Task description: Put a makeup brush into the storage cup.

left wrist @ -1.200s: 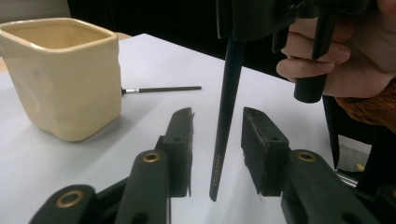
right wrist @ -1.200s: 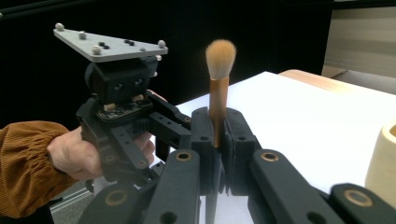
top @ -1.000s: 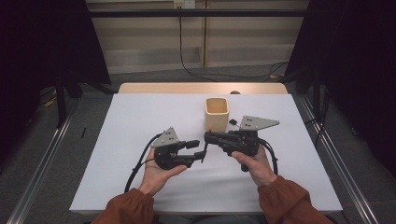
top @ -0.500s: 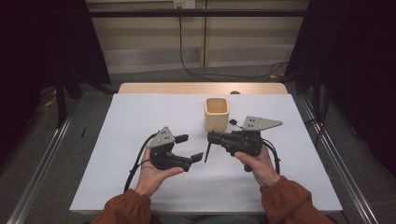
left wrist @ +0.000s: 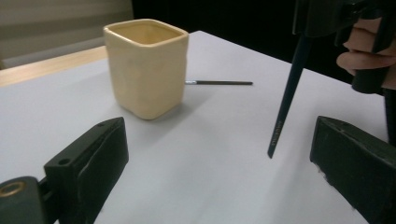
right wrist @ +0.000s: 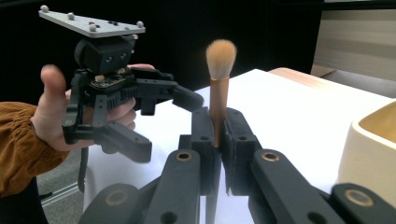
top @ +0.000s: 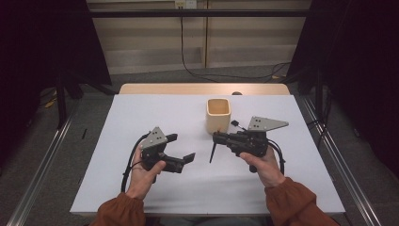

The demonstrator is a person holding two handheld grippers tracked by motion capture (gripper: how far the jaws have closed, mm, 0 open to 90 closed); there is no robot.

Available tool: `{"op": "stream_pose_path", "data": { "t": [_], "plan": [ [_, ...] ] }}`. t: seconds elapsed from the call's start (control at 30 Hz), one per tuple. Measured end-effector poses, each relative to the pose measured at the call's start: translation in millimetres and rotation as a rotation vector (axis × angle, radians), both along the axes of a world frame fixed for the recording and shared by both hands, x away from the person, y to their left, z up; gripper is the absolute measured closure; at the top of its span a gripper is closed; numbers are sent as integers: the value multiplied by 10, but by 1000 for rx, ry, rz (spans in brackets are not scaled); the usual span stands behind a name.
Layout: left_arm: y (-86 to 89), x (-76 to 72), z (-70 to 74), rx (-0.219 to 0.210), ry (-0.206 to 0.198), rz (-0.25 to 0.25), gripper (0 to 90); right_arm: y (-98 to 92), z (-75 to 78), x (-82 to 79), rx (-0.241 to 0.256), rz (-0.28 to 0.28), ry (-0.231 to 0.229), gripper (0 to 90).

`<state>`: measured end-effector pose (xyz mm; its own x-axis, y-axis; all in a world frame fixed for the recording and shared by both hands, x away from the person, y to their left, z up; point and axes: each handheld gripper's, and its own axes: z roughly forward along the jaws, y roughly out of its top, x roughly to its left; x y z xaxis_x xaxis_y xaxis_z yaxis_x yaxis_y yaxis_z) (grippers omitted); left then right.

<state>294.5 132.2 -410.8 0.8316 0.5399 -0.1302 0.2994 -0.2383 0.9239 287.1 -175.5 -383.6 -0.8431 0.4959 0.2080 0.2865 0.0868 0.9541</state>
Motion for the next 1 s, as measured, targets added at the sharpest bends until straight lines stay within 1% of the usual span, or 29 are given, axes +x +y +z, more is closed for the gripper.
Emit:
{"op": "stream_pose_path", "data": {
  "t": [0.03,0.07,0.1,0.17,0.23,0.4,0.43,0.47,0.53,0.57,0.6,0.63,0.7,0.73,0.77,0.8,0.83,0.87,0.9,1.0],
  "plan": [
    [22,-19,-3,-11,-4,7,47,-6,3,-2,-3,0,-4,846],
    [59,-38,-3,-1,-14,9,46,-14,7,-6,-6,-3,-6,846],
    [86,-55,-13,-6,-20,20,46,-26,11,-10,-2,-2,-5,846],
    [163,-71,-33,-18,-19,38,45,-46,21,-21,-6,-5,-8,847],
    [236,-90,-51,-29,-30,60,38,-73,28,-19,-12,-13,-10,846],
    [418,-117,-68,-49,-30,100,35,-142,36,-18,-20,-34,-9,847],
    [444,-130,-73,-66,-29,112,35,-153,37,-16,-19,-39,-8,846],
    [479,-140,-74,-65,-31,114,35,-163,38,-16,-20,-42,-6,846],
    [528,-169,-82,-63,-49,130,35,-183,41,-12,-24,-50,-9,846],
    [555,-178,-84,-57,-46,132,35,-194,43,-8,-23,-52,-10,846],
    [580,-182,-92,-61,-44,130,35,-206,44,-4,-20,-58,-11,846],
    [607,-191,-95,-55,-43,137,33,-216,45,-1,-20,-63,-11,846],
    [658,-198,-104,-45,-40,135,33,-226,46,-4,-26,-68,-17,846],
    [681,-205,-106,-49,-34,136,33,-228,44,-4,-26,-67,-16,846],
    [714,-217,-104,-36,-37,136,33,-230,43,-4,-28,-67,-17,846],
    [742,-232,-108,-34,-45,142,32,-233,42,-3,-31,-68,-18,846],
    [786,-247,-112,-35,-47,147,28,-239,42,0,-31,-70,-17,846],
    [807,-256,-117,-48,-43,157,27,-249,42,5,-27,-73,-17,846],
    [850,-271,-117,-43,-50,166,27,-256,44,8,-28,-75,-15,846],
    [915,-308,-131,-38,-69,171,19,-280,51,25,-28,-85,-16,846]
  ]
}}
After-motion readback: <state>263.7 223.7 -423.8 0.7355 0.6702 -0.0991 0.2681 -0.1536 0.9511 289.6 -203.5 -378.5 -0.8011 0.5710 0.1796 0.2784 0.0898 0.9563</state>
